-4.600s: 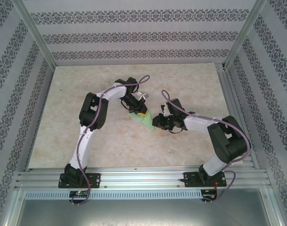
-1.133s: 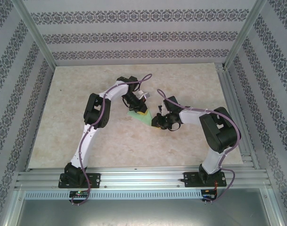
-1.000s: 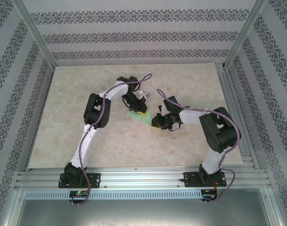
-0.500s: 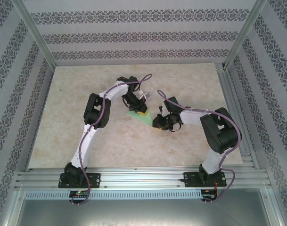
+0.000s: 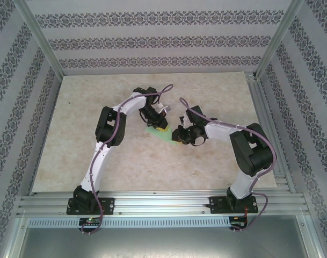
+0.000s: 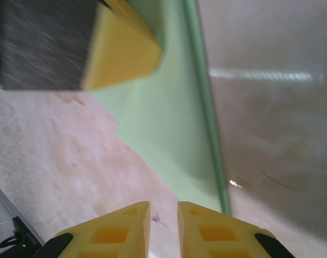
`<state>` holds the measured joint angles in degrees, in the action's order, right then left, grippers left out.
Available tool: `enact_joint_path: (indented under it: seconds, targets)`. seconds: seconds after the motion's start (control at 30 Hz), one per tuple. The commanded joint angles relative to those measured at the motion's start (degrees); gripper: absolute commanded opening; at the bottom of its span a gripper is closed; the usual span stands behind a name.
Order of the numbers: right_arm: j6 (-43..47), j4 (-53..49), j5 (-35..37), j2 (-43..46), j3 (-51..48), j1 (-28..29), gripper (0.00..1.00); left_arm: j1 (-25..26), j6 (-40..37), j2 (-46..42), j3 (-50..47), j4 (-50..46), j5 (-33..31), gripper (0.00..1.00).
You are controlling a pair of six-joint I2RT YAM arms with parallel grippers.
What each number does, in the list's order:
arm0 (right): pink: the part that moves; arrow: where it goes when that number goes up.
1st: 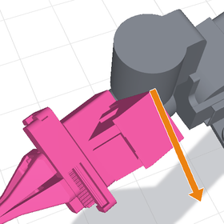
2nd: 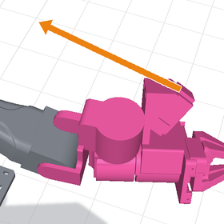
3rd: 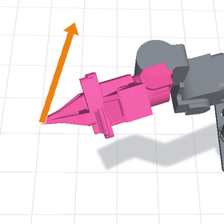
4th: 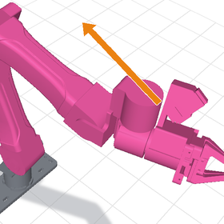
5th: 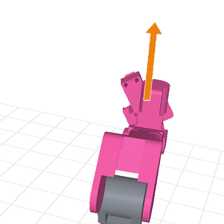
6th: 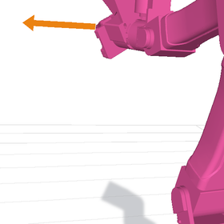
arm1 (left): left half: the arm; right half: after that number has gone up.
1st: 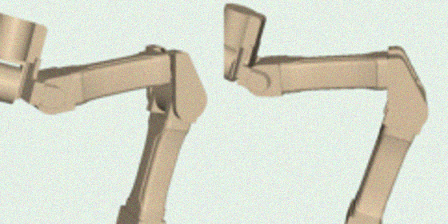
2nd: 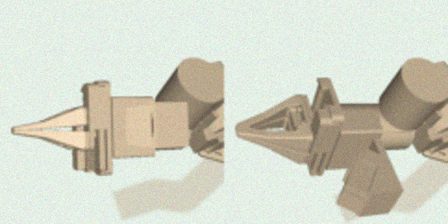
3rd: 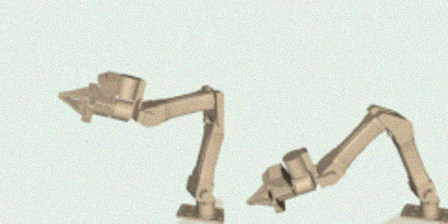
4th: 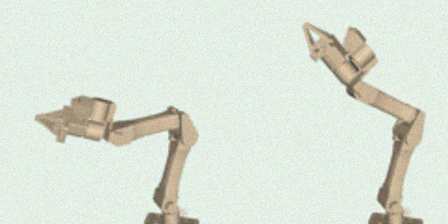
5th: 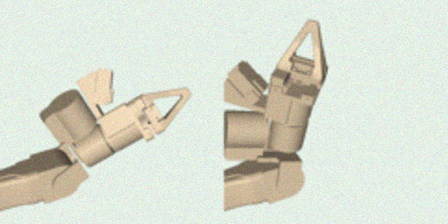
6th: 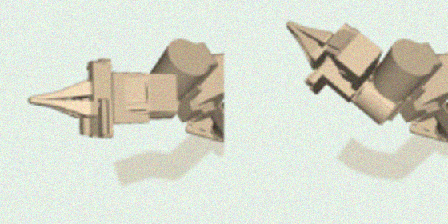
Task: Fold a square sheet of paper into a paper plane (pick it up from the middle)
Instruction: Third fold the triangle at the center of the table.
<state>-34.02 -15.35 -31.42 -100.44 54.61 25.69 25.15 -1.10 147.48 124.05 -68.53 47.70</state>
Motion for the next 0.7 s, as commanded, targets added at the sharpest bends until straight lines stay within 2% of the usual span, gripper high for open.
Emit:
enact_joint_path:
  seconds: [0.0,0.33,0.67]
  targets:
    - [-2.0,4.1,-1.5,-3.3,2.8,-1.1,0.21,-0.6,-1.3,1.6,0.9,-0.5,-0.8,0.01]
    - [-2.5,7.2,-1.4,-10.2,1.0,-2.2,0.20,-0.5,-1.4,1.6,0.9,-0.7,-0.8,0.01]
    - [-3.3,7.3,-4.5,-5.0,5.1,-3.1,0.22,-0.6,-1.4,1.8,0.8,-0.6,-1.0,0.01]
